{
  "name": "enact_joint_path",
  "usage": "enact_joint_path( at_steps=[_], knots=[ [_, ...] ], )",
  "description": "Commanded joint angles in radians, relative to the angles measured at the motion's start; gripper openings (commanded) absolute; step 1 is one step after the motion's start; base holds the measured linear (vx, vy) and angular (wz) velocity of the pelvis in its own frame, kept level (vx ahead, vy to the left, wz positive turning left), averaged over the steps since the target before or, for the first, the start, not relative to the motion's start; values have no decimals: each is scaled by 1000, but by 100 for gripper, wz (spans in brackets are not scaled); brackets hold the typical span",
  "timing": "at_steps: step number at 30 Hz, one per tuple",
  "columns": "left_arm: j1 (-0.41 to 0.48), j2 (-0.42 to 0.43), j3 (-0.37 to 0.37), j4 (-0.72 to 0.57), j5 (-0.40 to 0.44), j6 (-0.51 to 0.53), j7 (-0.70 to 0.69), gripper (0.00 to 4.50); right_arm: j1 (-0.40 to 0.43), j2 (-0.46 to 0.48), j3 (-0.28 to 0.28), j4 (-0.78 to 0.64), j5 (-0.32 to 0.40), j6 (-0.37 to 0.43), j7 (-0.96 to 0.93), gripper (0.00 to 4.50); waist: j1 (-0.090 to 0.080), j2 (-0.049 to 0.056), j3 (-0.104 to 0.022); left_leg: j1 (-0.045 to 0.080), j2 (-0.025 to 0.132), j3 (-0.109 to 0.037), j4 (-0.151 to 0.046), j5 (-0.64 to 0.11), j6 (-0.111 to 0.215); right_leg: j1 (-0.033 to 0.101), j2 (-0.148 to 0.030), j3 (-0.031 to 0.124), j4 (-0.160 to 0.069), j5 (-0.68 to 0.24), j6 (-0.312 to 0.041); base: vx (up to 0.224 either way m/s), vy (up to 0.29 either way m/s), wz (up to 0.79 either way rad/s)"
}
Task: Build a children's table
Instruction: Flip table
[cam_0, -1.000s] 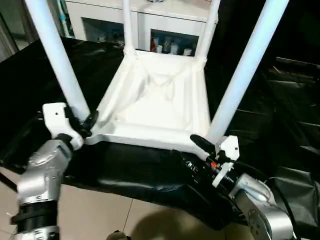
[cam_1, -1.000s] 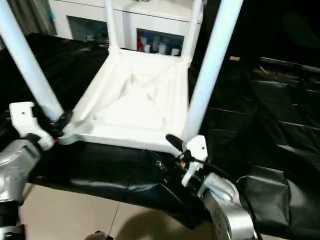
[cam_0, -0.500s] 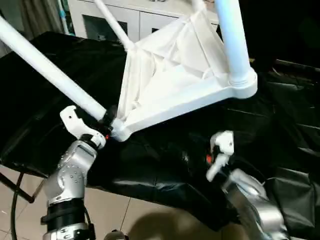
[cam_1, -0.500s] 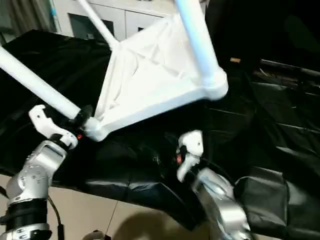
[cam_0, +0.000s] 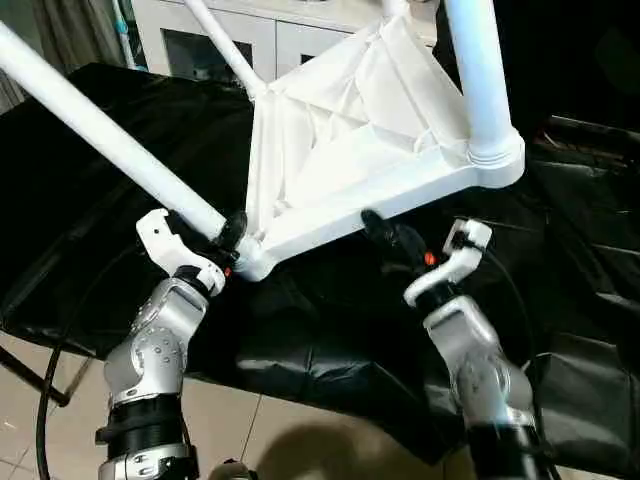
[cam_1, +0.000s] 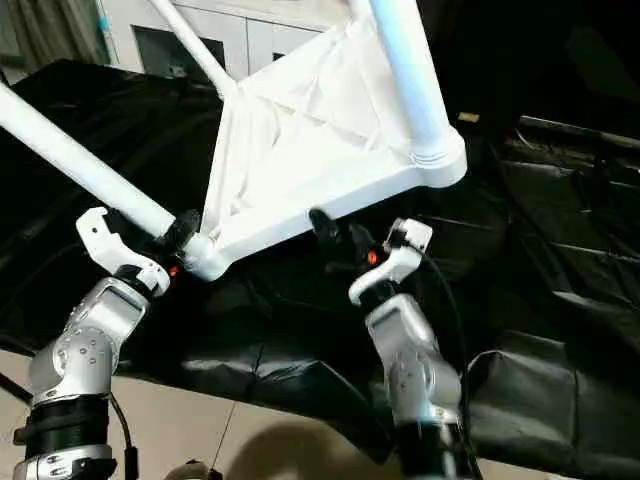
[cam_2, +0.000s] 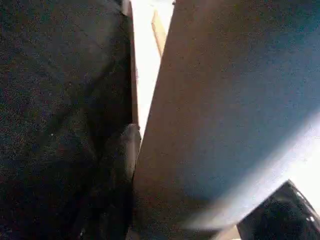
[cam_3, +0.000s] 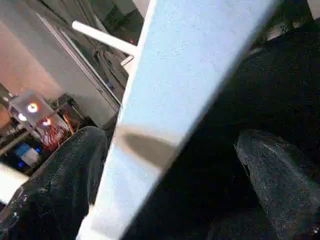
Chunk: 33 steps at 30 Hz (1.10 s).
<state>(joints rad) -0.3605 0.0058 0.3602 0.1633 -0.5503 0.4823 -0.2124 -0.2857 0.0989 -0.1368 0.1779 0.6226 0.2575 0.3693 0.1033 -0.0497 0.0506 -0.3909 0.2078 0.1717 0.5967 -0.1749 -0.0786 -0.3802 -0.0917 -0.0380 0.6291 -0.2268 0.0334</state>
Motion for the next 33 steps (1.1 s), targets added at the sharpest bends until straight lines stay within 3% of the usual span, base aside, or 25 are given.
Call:
enact_joint_path(
  at_steps=[1, 7, 8, 10, 12, 16, 18, 22, 25, 27, 30, 33],
  knots=[
    [-25, -23, -35, -8, -20, -3, -16, 232, -33, 24, -27, 37, 40, 9, 0, 450, -6, 5, -66, 25, 14, 2, -75, -113, -18, 37, -30, 25, -60, 89, -145, 0, 0, 0],
    [-15, -22, -61, -27, -1, -12, -21, 232, -143, 43, -65, 185, 16, -14, -70, 450, -9, 10, -66, 27, 15, 2, -77, -115, -30, 33, -31, 25, -60, 65, -151, 0, 0, 0],
    [-12, -27, -73, -39, 1, -7, -27, 232, -203, 57, -97, 254, 44, -10, -91, 450, -10, 12, -68, 28, 14, 2, -75, -110, -36, 33, -30, 25, -58, 74, -152, 0, 0, 0],
    [-12, -28, -76, -42, 0, -5, -29, 232, -220, 62, -108, 273, 56, -9, -97, 450, -8, 13, -70, 31, 14, 4, -72, -102, -38, 32, -29, 25, -56, 99, -155, 0, 0, 0],
    [-9, -33, -80, -48, 2, -7, -27, 232, -281, 75, -162, 349, 102, -21, -136, 450, -7, 10, -72, 25, 12, 4, -71, -67, -29, 38, -28, 23, -51, 153, -149, 0, 0, 0],
    [-3, -39, -85, -55, 7, -10, -25, 232, -341, 85, -221, 435, 140, -41, -195, 450, -11, 8, -72, 25, 11, 6, -71, -87, -27, 37, -29, 23, -50, 138, -157, 0, 0, 0],
    [-2, -43, -87, -57, 10, -12, -18, 232, -394, 85, -266, 516, 173, -56, -221, 450, -14, 10, -67, 24, 12, 6, -75, -123, -26, 35, -31, 22, -57, 84, -155, 0, 0, 0],
    [-4, -41, -87, -59, 9, -13, -14, 232, -426, 86, -297, 562, 189, -70, -201, 415, -20, 10, -61, 26, 17, 4, -85, -256, -60, 24, -36, 24, -78, -149, -128, -14, 0, 0],
    [-3, -39, -84, -63, 9, -14, -12, 232, -438, 84, -307, 578, 201, -71, -190, 382, -18, 9, -63, 25, 18, 2, -86, -251, -62, 22, -36, 24, -79, -152, -117, 0, 0, 0],
    [1, -39, -80, -68, 11, -18, -8, 232, -443, 78, -308, 590, 203, -74, -178, 371, -18, 5, -66, 21, 17, 4, -83, -209, -52, 23, -34, 24, -74, -93, -123, 0, 0, 0],
    [4, -40, -80, -71, 12, -19, -7, 232, -446, 74, -307, 595, 202, -75, -174, 348, -17, 7, -66, 20, 15, 6, -80, -174, -40, 24, -33, 23, -68, -44, -138, 0, 0, 0],
    [5, -44, -79, -74, 15, -21, -9, 232, -460, 69, -301, 600, 196, -86, -148, 318, -18, 7, -65, 21, 16, 6, -82, -195, -38, 22, -34, 24, -72, -77, -139, 0, 0, 0]
  ],
)
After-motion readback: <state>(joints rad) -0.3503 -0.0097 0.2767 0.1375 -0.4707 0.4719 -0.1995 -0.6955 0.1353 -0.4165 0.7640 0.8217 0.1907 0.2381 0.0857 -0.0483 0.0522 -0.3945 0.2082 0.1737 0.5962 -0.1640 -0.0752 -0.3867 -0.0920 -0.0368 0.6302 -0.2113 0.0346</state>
